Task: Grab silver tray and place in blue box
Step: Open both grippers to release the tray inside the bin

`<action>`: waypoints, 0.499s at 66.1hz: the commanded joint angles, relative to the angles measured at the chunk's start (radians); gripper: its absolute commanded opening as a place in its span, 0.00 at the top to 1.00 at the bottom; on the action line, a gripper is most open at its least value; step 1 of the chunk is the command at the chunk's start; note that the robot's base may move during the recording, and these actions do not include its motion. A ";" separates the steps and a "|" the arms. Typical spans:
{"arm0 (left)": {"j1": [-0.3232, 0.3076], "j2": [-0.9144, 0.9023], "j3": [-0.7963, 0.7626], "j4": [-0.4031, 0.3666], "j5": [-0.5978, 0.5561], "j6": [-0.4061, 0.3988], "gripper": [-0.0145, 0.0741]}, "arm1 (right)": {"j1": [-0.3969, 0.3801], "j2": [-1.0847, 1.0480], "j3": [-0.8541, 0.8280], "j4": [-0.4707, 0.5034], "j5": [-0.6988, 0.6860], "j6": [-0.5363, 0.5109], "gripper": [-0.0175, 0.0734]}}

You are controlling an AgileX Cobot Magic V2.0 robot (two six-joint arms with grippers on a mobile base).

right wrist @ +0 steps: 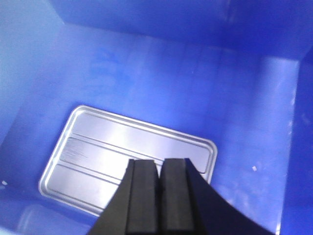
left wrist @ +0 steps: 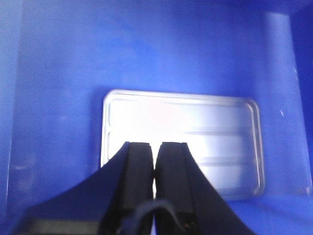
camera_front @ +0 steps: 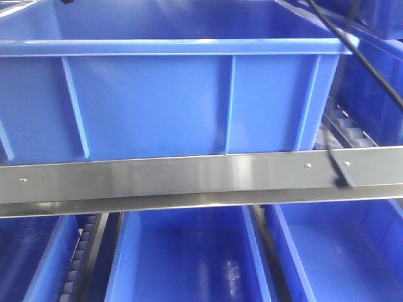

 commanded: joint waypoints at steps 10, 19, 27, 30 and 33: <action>0.001 -0.267 0.273 -0.020 -0.319 0.035 0.84 | -0.004 -0.249 0.216 -0.011 -0.252 -0.138 0.75; 0.001 -0.419 0.483 -0.018 -0.539 0.054 0.84 | -0.004 -0.411 0.395 -0.011 -0.368 -0.155 0.75; 0.001 -0.557 0.642 0.012 -0.678 0.056 0.84 | -0.004 -0.559 0.561 -0.011 -0.453 -0.155 0.75; 0.001 -0.609 0.691 0.025 -0.701 0.056 0.84 | -0.004 -0.615 0.625 -0.011 -0.464 -0.155 0.75; 0.001 -0.670 0.741 0.035 -0.707 0.056 0.84 | -0.004 -0.680 0.677 -0.011 -0.467 -0.155 0.75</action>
